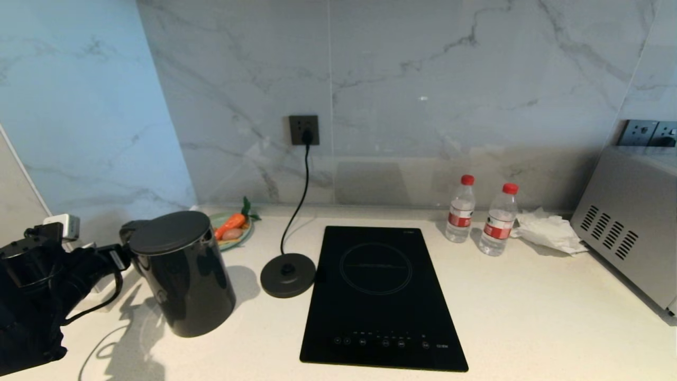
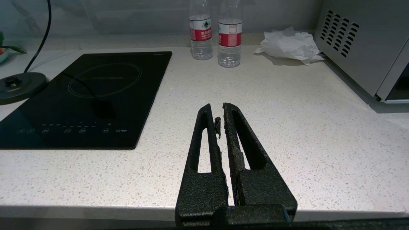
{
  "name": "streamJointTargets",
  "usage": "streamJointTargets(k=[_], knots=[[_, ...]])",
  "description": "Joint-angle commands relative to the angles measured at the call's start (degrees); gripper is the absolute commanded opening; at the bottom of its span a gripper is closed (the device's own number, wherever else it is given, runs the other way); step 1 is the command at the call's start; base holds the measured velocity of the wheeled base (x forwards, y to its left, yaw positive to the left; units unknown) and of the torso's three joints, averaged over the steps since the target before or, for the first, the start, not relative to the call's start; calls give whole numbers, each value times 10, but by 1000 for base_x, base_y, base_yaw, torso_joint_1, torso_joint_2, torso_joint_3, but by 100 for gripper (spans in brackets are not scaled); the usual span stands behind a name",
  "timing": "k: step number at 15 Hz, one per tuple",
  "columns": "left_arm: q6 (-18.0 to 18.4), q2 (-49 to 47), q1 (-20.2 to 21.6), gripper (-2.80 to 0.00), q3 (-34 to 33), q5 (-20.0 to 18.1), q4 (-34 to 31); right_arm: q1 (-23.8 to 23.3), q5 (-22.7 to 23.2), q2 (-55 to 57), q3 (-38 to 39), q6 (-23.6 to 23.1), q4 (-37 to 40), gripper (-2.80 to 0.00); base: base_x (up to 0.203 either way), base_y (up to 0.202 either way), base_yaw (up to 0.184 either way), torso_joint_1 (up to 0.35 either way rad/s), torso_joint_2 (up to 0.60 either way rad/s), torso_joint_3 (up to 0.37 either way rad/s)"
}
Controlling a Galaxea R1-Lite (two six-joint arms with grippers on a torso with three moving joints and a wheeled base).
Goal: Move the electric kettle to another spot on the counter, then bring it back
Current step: Grab the kettle
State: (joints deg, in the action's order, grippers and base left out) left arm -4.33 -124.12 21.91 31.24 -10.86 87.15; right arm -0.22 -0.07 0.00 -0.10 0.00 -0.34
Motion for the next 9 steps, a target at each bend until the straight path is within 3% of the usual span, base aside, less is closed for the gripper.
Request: streamJointTargets(k=[1, 2, 3, 9], knots=[[0, 1, 0, 0, 0, -1, 5, 0, 0, 0, 0, 0, -1, -280, 0, 0, 0, 0, 0, 0], [0, 0, 0, 0, 0, -1, 5, 0, 0, 0, 0, 0, -1, -280, 0, 0, 0, 0, 0, 0], [0, -1, -1, -280, 0, 0, 5, 0, 0, 0, 0, 0, 0, -280, 0, 0, 0, 0, 0, 0], [0, -2, 0, -280, 1, -1, 5, 0, 0, 0, 0, 0, 0, -280, 0, 0, 0, 0, 0, 0]])
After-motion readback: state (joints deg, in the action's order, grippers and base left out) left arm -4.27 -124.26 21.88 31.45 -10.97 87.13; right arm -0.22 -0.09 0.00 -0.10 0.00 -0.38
